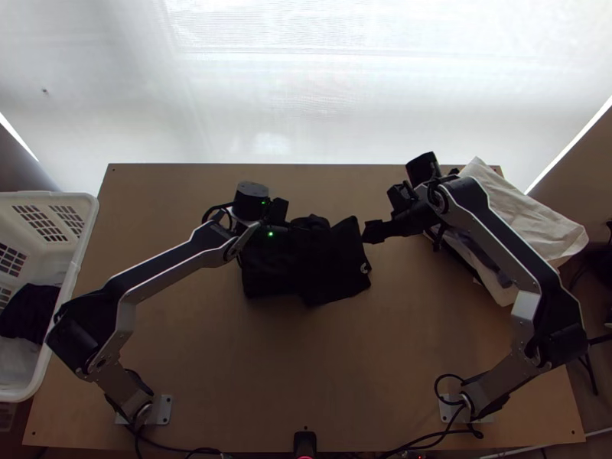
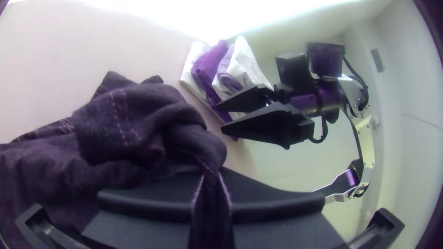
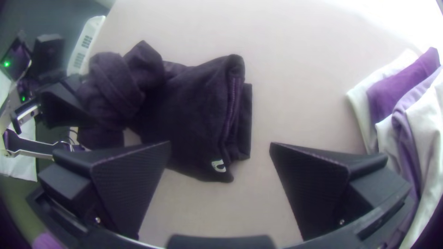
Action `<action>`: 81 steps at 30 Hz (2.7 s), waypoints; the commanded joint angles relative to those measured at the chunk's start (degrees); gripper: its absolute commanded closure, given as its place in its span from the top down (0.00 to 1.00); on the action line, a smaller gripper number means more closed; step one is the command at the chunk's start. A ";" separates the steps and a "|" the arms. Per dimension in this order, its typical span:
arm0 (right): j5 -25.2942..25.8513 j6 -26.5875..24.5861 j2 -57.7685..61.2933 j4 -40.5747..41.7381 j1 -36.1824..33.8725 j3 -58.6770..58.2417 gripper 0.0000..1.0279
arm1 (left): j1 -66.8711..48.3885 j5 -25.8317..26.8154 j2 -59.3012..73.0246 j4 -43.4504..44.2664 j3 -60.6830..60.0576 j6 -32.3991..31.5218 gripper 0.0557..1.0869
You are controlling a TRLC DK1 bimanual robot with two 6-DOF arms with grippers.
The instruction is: Fold the t-shirt
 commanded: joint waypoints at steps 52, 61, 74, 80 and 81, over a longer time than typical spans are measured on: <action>11.39 9.67 16.20 9.16 6.97 10.91 0.96 | 8.69 -7.50 -6.57 11.40 -8.07 -5.94 0.96; 6.38 13.09 11.72 9.60 0.11 5.02 0.96 | 9.48 -7.50 -6.92 11.66 -9.04 -5.85 0.96; -22.00 12.65 0.38 12.94 -7.62 -17.39 0.96 | 9.57 -7.59 -6.13 12.10 -9.13 -5.59 0.96; -20.60 10.02 3.02 17.34 -8.06 -18.36 0.96 | 9.39 -8.03 -6.04 12.19 -9.13 -5.59 0.96; -20.42 9.05 3.72 17.43 -8.06 -18.45 0.96 | 9.39 -8.12 -6.21 12.19 -9.13 -5.59 0.96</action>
